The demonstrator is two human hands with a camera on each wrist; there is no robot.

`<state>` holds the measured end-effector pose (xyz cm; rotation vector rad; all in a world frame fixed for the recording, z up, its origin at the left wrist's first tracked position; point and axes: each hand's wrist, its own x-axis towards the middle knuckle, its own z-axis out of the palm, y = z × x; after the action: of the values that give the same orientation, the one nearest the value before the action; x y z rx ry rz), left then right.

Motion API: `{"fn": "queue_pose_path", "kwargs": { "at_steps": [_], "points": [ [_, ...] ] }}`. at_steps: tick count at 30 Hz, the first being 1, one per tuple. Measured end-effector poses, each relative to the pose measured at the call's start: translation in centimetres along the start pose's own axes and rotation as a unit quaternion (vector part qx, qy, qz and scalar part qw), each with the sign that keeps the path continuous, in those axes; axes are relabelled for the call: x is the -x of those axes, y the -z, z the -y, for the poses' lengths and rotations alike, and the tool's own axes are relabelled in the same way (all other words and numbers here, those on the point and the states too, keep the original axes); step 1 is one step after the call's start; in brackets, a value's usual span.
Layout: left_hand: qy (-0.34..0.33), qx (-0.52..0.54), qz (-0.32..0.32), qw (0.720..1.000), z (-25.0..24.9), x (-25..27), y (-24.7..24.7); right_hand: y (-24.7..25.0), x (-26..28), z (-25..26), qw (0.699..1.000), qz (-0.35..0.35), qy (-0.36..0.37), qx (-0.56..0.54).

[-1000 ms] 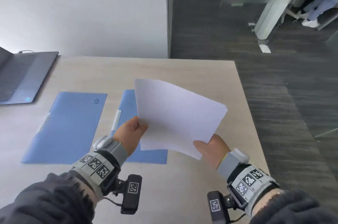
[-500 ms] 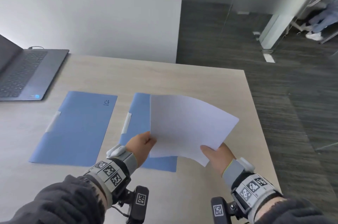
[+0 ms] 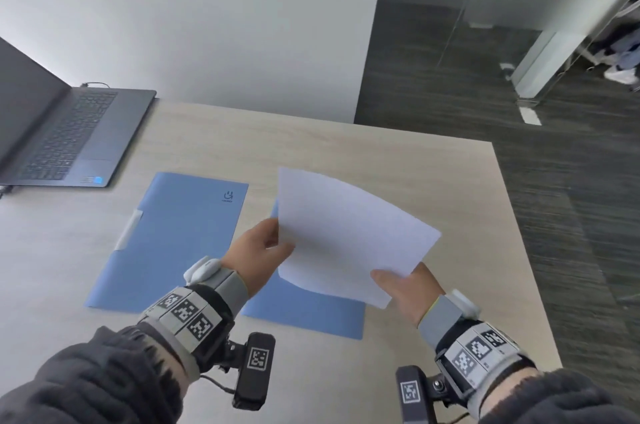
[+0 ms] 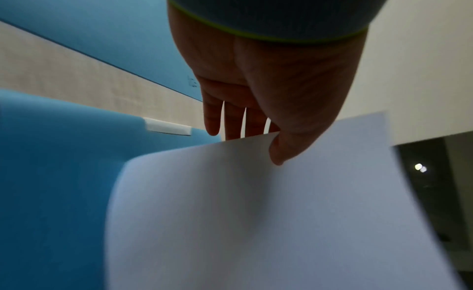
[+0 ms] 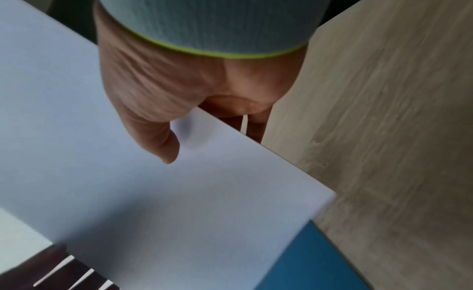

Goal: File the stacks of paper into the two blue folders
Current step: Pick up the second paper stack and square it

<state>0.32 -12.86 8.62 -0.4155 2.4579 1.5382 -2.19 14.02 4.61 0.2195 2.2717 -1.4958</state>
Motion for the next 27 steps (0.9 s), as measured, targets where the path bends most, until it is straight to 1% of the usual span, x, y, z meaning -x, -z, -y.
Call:
{"fn": "queue_pose_path", "kwargs": {
  "at_steps": [2,4,7,10,12,16,19,23,27],
  "points": [
    [-0.032,0.071,-0.004,0.997,-1.9,-0.2,0.6,0.2,0.0,1.1,1.000,-0.006,0.009,-0.020],
    [-0.062,0.118,-0.026,0.991,-4.0,-0.5,1.0,0.5,0.1,2.2,0.999,-0.014,0.024,-0.038],
    [-0.082,0.162,-0.061,0.982,-6.5,-0.6,1.1,0.7,0.4,2.9,0.997,-0.013,0.050,-0.064],
    [-0.105,0.175,-0.065,0.977,-7.5,-0.2,1.0,0.6,0.7,3.1,0.994,-0.023,0.065,-0.087],
    [-0.102,0.179,-0.066,0.976,-7.3,0.1,0.9,0.4,0.7,2.9,0.994,-0.014,0.060,-0.085],
    [-0.090,0.187,-0.083,0.975,-6.5,1.0,0.6,0.7,0.9,1.8,0.997,0.025,0.045,-0.050],
    [-0.093,0.189,-0.089,0.973,-6.3,1.3,0.3,1.1,0.8,1.3,0.998,0.036,0.038,-0.047],
    [-0.094,0.184,-0.116,0.972,-6.8,1.6,-0.3,1.4,1.1,1.1,0.997,0.053,0.054,-0.031],
    [-0.070,0.196,-0.133,0.969,-6.4,1.6,-0.6,1.6,1.5,1.0,0.995,0.071,0.062,-0.031]
  ]
}}
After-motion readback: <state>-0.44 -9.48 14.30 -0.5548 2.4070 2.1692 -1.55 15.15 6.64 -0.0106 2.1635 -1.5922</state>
